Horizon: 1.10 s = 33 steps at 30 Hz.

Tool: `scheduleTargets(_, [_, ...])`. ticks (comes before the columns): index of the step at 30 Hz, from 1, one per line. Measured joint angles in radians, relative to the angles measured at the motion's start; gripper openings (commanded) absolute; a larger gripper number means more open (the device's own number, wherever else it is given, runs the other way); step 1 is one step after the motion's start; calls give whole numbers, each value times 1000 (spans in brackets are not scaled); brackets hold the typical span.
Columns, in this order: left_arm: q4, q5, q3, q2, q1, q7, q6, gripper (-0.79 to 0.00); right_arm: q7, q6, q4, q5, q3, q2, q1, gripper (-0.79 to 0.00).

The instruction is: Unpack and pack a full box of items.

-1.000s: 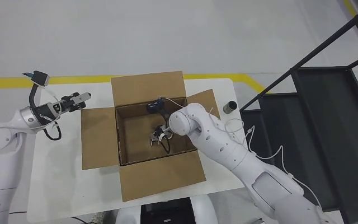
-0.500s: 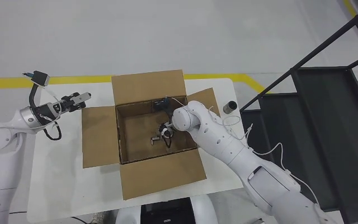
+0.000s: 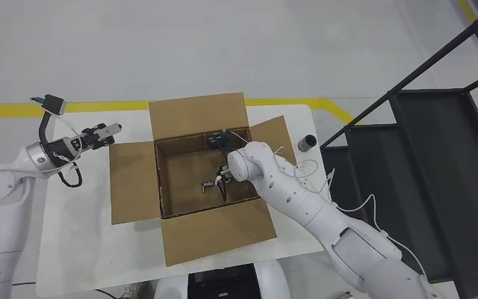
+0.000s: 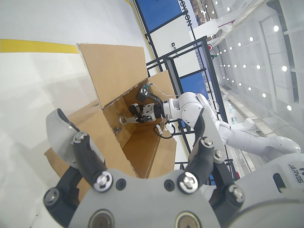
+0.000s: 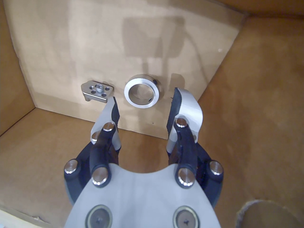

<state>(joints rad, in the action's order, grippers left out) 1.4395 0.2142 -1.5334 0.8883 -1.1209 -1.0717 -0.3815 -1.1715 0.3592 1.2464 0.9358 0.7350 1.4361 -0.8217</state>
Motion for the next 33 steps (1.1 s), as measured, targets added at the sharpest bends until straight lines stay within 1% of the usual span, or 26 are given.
scheduleTargets(7, [0, 0, 0, 0, 0, 0, 0, 0, 13, -2, 2, -3, 21, -3, -34, -409])
scheduleTargets(9, [0, 0, 0, 0, 0, 0, 0, 0, 22, -8, -5, -10, 25, -1, -35, -449])
scheduleTargets(11, [0, 0, 0, 0, 0, 0, 0, 0, 30, -13, -13, -14, 28, 1, -34, -471])
scheduleTargets(15, [0, 0, 0, 0, 0, 0, 0, 0, 48, -19, -33, -29, 35, 6, -32, -471])
scheduleTargets(18, [0, 0, 0, 0, 0, 0, 0, 0, 65, -15, -46, -38, 38, 10, -32, -493])
scheduleTargets(23, [0, 0, 0, 0, 0, 0, 0, 0, 80, -11, -75, -50, 40, 17, -29, -496])
scheduleTargets(29, [0, 0, 0, 0, 0, 0, 0, 0, 96, -9, -111, -65, 38, 27, -20, -523])
scheduleTargets(32, [0, 0, 0, 0, 0, 0, 0, 0, 100, -12, -127, -73, 37, 32, -15, -517])
scheduleTargets(33, [0, 0, 0, 0, 0, 0, 0, 0, 101, -13, -133, -76, 37, 34, -13, -526])
